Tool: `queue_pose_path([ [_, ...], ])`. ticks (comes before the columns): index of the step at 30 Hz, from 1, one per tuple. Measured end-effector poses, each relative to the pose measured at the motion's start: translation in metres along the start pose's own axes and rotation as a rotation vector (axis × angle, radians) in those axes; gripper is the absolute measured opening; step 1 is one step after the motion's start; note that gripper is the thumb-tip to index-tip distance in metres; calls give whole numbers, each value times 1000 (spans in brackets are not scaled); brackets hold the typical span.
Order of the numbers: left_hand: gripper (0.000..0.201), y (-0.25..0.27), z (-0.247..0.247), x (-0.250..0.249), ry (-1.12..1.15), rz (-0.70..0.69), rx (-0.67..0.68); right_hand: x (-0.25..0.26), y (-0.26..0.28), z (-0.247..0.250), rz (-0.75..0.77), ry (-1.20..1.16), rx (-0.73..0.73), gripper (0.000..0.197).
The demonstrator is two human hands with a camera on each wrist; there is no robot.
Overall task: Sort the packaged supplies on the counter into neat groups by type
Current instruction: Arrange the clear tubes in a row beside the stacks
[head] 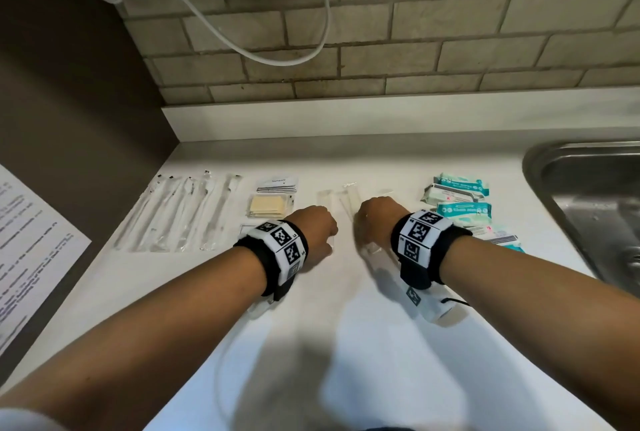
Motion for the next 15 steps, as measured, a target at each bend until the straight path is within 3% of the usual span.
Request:
queue_pose_path([
  [6, 44, 1, -4, 11, -7, -8, 41, 2, -5, -1, 3, -106, -29, 36],
  [11, 45, 0, 7, 5, 32, -26, -34, 2, -6, 12, 74, -181, -76, 39],
  [15, 23, 1, 17, -19, 117, -88, -109, -12, -4, 34, 67, -320, -158, 48],
])
Point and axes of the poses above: each hand's wrist, its own y-axis away from the middle knuckle, its own z-axis out of the back of the hand, x = y × z, the point moved 9 cm from there along -y, towards the middle knuckle, and after that the axes turned 13 degrees about -y, right-handed, at the moved point
